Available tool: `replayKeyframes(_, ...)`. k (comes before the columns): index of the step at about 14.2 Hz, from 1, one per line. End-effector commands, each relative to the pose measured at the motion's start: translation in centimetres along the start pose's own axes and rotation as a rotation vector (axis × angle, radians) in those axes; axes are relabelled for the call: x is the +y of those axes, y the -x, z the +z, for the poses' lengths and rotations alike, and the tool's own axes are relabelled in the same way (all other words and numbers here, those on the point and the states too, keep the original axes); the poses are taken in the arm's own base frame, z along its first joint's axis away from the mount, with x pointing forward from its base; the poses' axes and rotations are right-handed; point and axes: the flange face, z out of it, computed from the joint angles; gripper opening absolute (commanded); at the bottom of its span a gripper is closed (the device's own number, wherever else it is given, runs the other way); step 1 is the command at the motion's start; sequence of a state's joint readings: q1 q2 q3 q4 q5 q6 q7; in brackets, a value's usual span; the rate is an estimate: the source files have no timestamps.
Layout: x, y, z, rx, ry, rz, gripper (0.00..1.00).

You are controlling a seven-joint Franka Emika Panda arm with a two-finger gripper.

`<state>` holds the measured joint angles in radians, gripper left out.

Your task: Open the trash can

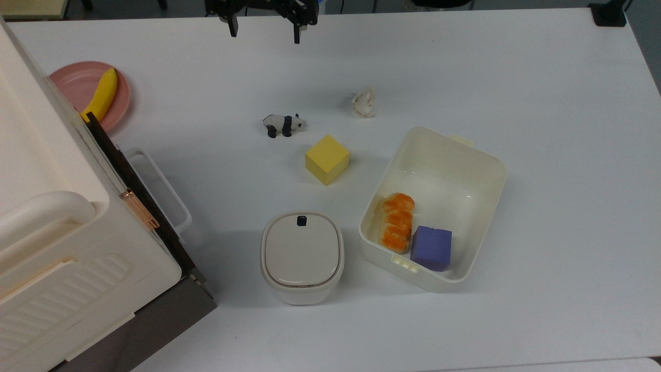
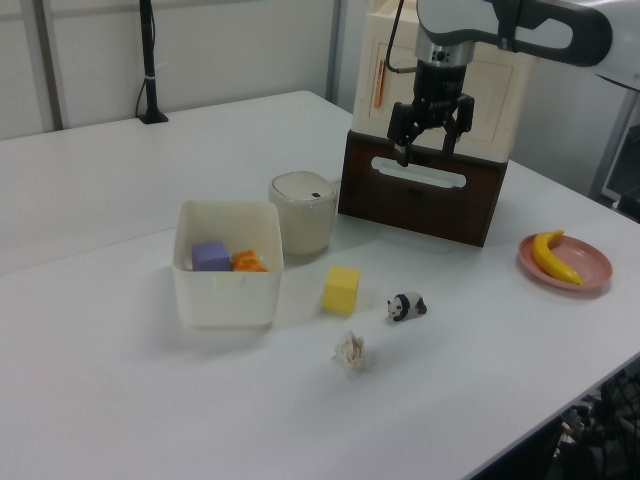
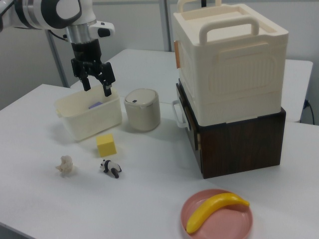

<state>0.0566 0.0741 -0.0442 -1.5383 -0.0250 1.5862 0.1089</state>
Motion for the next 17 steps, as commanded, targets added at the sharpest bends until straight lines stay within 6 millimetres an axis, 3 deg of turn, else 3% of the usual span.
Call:
replayKeyframes(1, 0.16, 0.67, 0.08, -0.014, 0.014, -0.006, 1.0)
replayKeyframes(17, 0.17, 0.82, 0.45, -0.035, 0.017, -0.006, 1.0)
